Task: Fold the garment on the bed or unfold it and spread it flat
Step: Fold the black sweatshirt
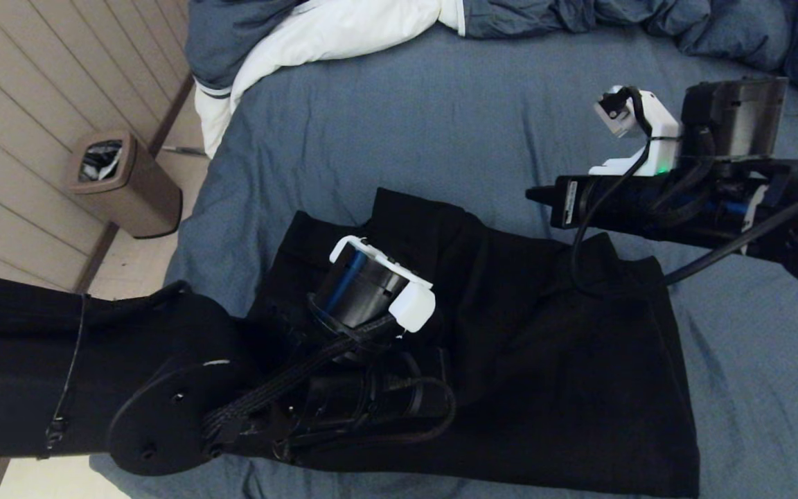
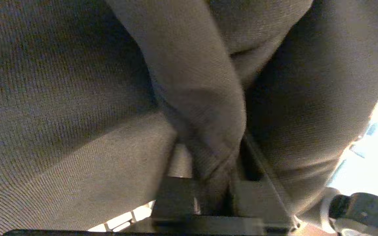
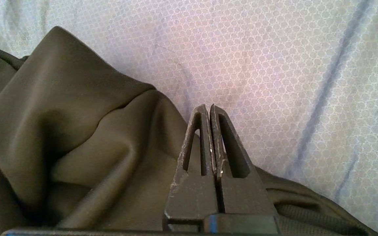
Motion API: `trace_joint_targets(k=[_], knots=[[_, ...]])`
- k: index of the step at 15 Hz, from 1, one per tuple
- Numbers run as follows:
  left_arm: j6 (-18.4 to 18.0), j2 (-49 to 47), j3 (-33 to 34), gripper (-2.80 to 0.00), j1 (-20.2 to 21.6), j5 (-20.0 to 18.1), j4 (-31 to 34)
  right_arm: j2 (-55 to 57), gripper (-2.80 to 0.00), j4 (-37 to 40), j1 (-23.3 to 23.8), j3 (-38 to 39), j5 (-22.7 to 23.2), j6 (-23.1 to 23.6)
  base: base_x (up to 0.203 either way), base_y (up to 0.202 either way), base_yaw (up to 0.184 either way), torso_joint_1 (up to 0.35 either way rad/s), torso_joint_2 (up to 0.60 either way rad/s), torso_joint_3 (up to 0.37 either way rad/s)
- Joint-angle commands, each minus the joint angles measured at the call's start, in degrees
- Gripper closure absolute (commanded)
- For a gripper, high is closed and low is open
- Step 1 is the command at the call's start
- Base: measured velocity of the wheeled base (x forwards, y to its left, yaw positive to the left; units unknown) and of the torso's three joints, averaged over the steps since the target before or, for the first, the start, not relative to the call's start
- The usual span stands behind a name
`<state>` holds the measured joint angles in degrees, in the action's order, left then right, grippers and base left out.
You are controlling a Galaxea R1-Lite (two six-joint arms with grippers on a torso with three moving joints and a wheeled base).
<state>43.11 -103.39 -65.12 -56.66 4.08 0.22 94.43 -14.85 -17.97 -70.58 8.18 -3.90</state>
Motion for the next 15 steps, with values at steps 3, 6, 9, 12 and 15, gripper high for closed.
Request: trace_joint_targets(k=[3,6,9,12,15], knots=[[-1.9,0.6,-0.5,-2.8,0.0,2.3,-0.1,0.2,0.0,-0.1,0.0,0.0,0.1,0.0,0.0,0.0,0.0,0.0,0.0,0.0],[-4.9,4.1,-0.9,-2.8,0.1,3.5,-1.8,0.2,0.0,-0.1,0.0,0.0,0.1,0.0,0.0,0.0,0.0,0.0,0.0,0.0],[-6.5,9.8,-0.6,-2.8,0.5,4.9,-1.8,0.1,0.0,-0.1,0.0,0.0,0.1,0.0,0.0,0.0,0.0,0.0,0.0,0.0],[-11.0,14.6,-1.0,-2.8,4.0,8.5,-1.9,0.0,0.0,-0.1,-0.2,-0.1,-0.1,-0.1,0.0,0.0,0.0,0.0,0.0,0.0],[-12.4,14.1,-4.4,-2.8,9.8,8.7,-2.0,0.1,0.0,-0.1,-0.6,0.0,-0.2,-0.7,0.0,0.0,0.0,0.0,0.0,0.0]])
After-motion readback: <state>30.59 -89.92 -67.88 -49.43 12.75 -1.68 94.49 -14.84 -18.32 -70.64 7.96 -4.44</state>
